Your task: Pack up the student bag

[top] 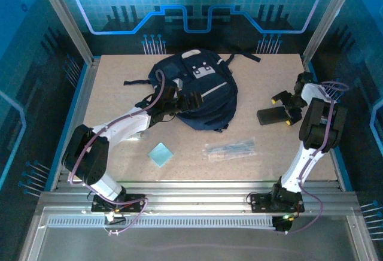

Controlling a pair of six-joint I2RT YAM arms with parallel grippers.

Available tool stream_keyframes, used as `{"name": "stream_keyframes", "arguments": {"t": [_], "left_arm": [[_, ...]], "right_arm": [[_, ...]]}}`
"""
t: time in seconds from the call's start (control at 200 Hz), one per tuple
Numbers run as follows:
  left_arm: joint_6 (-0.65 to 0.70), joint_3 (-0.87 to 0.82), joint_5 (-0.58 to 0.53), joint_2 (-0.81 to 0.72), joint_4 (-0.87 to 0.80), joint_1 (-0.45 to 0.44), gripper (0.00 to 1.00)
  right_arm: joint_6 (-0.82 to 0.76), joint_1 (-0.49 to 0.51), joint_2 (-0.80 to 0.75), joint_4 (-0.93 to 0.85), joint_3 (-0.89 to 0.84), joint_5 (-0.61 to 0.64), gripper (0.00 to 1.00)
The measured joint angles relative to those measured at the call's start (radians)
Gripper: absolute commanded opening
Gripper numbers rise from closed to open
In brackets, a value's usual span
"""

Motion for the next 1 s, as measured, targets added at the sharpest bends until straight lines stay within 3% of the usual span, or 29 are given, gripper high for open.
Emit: {"name": "stream_keyframes", "arguments": {"t": [0.25,0.455,0.515,0.615,0.77,1.001], "left_arm": [[0.001,0.000,0.000,0.000,-0.001,0.000,0.99],[0.008,0.000,0.000,0.000,-0.009,0.000,0.99],[0.012,0.003,0.000,0.002,-0.021,0.000,0.99],[0.051,0.026,0.000,0.017,-0.048,0.000,0.99],[0.159,0.120,0.000,0.077,-0.119,0.000,0.99],[0.325,0.259,-0.029,0.167,-0.238,-0.012,0.99]], "right_arm": [[-0.029,0.050,0.024,-0.039,0.013,0.078,0.91],[-0.085,0.095,0.024,-0.058,0.013,0.118,0.71],[-0.102,0.105,0.024,-0.058,0.015,0.124,0.70],[-0.149,0.119,0.021,-0.060,0.016,0.140,0.66],[-0.232,0.130,0.010,-0.066,0.016,0.139,0.53],[-0.328,0.130,-0.081,-0.071,0.013,0.110,0.55]]}}
